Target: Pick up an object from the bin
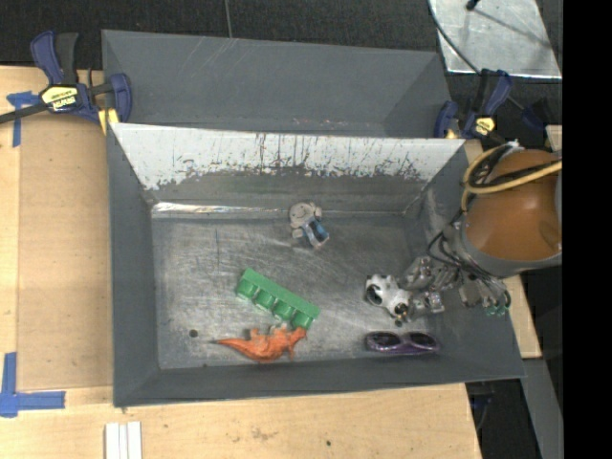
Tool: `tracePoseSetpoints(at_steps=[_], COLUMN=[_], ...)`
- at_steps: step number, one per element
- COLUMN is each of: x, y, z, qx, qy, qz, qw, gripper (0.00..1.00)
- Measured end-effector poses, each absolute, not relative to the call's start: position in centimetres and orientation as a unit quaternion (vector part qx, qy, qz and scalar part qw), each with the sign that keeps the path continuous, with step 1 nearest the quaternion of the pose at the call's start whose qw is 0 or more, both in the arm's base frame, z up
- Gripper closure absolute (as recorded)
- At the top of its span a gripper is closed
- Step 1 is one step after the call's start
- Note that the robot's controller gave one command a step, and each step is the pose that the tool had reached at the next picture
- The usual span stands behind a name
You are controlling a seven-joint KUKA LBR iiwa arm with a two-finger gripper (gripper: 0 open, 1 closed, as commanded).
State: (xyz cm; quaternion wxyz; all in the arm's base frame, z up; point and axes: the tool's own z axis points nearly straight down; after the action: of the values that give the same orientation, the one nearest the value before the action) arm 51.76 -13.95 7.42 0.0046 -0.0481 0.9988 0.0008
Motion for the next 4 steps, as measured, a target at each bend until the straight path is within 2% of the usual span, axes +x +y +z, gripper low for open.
tracePoseSetpoints(at_steps=[1, 2, 3, 4], x=[51.8, 53.5, 54.6, 56.4], y=[-13.9, -13.7, -13.7, -12.3], z=[7.4, 11.5, 15.4, 19.6], qx=[-0.049, -0.036, -0.035, -0.032], qy=[0.999, 0.999, 0.999, 0.999], qz=[0.001, 0.001, -0.001, 0.000], qw=[0.005, -0.002, 0.005, 0.001], gripper=[1.00, 1.00, 1.00, 1.00])
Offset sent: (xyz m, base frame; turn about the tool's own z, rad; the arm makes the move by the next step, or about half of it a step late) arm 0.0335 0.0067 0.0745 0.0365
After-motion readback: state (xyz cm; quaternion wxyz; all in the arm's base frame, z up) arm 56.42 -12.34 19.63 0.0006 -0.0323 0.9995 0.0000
